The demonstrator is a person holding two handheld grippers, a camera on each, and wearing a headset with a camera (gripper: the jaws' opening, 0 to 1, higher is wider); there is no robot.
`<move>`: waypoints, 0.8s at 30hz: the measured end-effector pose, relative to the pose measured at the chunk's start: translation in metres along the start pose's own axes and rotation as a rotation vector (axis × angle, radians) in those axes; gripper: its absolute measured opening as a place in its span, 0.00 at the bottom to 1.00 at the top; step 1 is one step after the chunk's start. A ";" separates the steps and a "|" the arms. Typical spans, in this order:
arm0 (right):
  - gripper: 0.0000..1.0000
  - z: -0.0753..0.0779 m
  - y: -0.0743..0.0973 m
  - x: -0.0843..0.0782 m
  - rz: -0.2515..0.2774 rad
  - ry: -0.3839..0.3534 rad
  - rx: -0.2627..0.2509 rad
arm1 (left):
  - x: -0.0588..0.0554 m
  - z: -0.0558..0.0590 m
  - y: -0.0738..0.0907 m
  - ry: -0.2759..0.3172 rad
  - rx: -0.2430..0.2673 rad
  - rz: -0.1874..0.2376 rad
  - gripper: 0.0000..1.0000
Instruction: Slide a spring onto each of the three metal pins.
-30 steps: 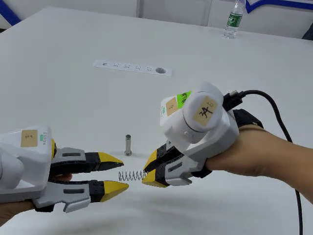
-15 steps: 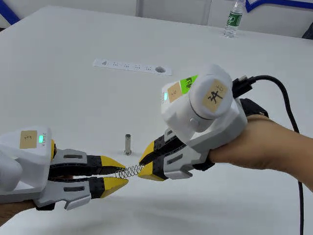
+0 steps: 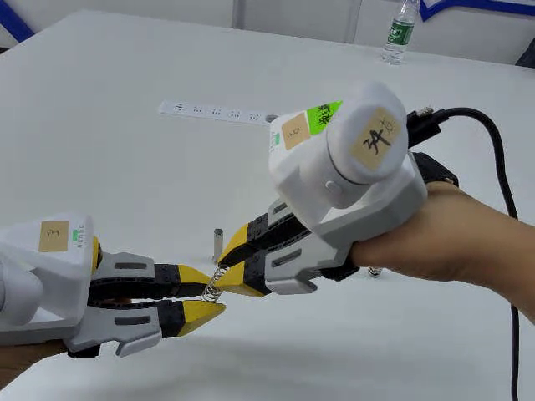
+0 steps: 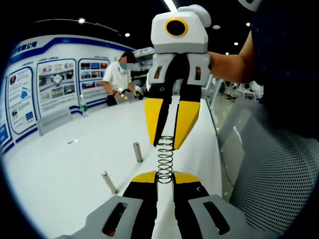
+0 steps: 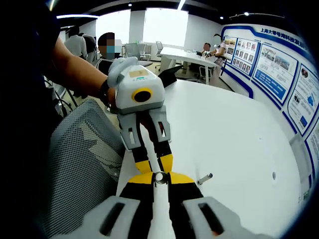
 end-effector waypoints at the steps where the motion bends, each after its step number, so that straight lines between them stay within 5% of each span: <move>1: 0.11 0.000 0.000 0.002 0.005 0.005 -0.001 | 0.001 0.000 0.000 0.000 -0.003 0.002 0.11; 18: 0.13 0.002 -0.003 0.003 0.030 -0.012 -0.016 | 0.005 -0.003 0.001 0.045 0.003 0.056 0.10; 24: 0.13 0.001 -0.004 0.005 0.044 -0.021 -0.014 | 0.004 -0.001 0.002 0.039 0.002 0.045 0.10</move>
Point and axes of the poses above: the centre of the closed fingertips' face, and the gripper's own axes: y roughly backward along the fingers, z roughly to its right, x roughly out of its top, the point moved 9 cm from there along y, roughly backward along the fingers, and after that the axes turned 3 degrees about -z, right-handed, at the moved point
